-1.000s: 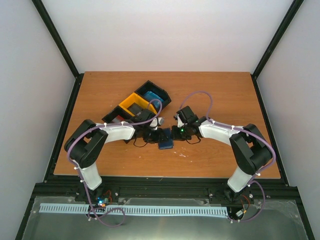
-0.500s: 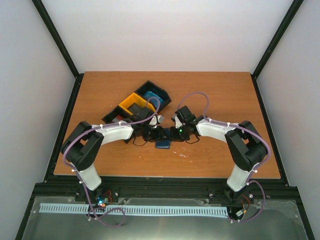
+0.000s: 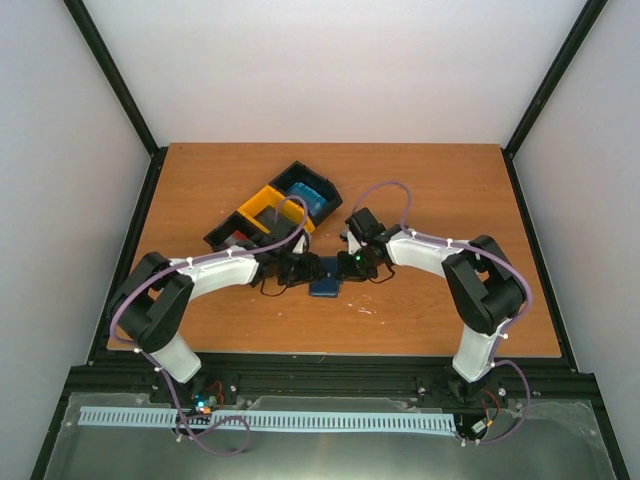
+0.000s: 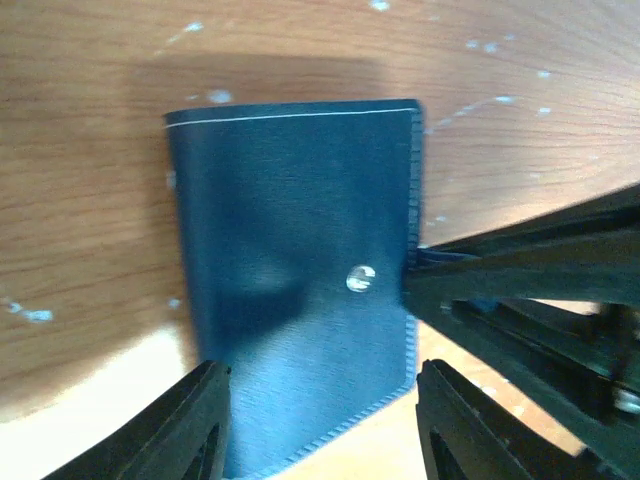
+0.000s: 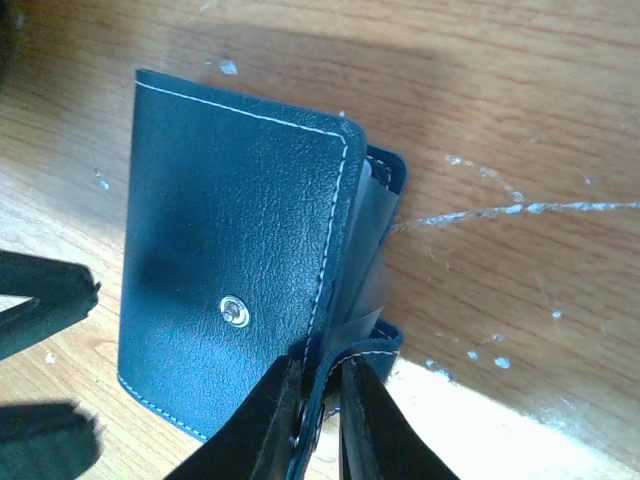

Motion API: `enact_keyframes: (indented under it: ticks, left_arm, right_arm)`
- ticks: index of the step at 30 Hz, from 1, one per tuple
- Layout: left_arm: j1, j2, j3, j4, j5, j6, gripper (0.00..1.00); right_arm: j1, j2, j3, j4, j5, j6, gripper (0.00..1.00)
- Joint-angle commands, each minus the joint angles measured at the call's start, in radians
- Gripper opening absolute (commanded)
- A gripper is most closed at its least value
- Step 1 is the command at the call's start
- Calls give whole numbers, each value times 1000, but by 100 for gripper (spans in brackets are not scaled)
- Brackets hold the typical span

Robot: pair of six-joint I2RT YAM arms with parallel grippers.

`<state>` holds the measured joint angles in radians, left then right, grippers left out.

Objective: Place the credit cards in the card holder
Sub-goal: Close the card holder at the center of the board.

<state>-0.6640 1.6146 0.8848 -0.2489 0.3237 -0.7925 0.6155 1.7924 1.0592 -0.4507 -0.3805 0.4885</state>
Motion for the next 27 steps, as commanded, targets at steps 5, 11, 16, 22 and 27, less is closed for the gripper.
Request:
enact_keyframes:
  ticks: [5, 11, 16, 22, 27]
  left_arm:
    - [5, 79, 16, -43, -93, -47, 54]
    - [27, 117, -6, 25, -8, -46, 51]
    - [61, 140, -28, 77, 91, -39, 39]
    - [73, 151, -45, 150, 187, -12, 29]
    - [73, 143, -47, 141, 179, -2, 10]
  right_arm:
    - [-1, 66, 53, -81, 37, -11, 13]
    - [2, 94, 72, -93, 15, -14, 13]
    - [7, 104, 74, -87, -11, -14, 13]
    - [11, 106, 65, -51, -53, -1, 13]
    - [13, 101, 61, -38, -38, 20, 13]
